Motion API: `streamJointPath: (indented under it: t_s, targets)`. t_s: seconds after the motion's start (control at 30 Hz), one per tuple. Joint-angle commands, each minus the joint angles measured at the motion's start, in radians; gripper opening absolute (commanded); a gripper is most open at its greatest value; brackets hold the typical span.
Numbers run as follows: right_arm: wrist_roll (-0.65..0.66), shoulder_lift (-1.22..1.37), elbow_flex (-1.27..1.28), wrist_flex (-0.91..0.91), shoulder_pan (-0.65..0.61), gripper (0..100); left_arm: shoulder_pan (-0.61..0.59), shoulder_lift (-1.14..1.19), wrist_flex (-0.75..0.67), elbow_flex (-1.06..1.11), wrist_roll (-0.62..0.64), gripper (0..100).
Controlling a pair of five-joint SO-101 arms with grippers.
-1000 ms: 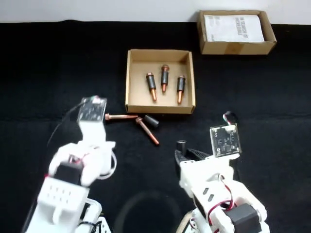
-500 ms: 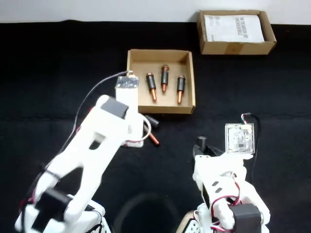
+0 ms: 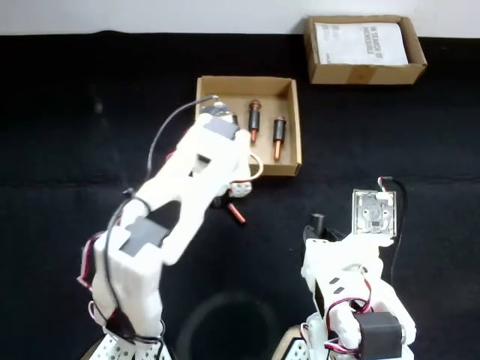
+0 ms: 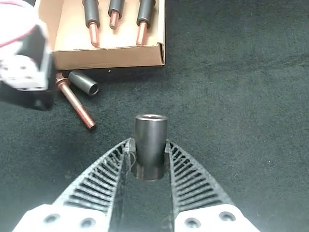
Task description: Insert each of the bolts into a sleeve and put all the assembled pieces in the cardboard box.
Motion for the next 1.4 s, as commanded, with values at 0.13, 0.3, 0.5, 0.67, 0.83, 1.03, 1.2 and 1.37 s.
streamJointPath:
  t_s: [0.13,0.3,0.5,0.67,0.83,1.03,1.2,1.37]
  targets:
    - [0.009,-0.01,0.001,-0.002,0.008,0.7,0.054,0.231,0.146,-0.34,0.035,30]
    - [0.008,-0.005,0.001,-0.004,0.008,0.7,0.054,0.337,0.224,-0.504,0.035,28]
    - [0.008,-0.005,0.001,-0.004,0.008,0.7,0.007,0.374,0.25,-0.542,0.037,25]
    - [0.008,-0.005,0.001,-0.004,0.008,0.7,-0.01,0.369,0.308,-0.532,0.035,23]
    - [0.008,-0.005,0.015,-0.042,0.008,0.7,0.01,0.294,0.307,-0.374,0.034,22]
    - [0.008,-0.005,0.019,-0.051,0.008,0.7,-0.03,0.274,0.292,-0.303,0.035,22]
    - [0.008,-0.005,0.019,-0.053,0.008,0.7,-0.148,0.274,0.21,-0.302,0.035,22]
    - [0.008,-0.005,0.019,-0.053,0.008,0.7,-0.236,0.274,0.169,-0.305,0.035,22]
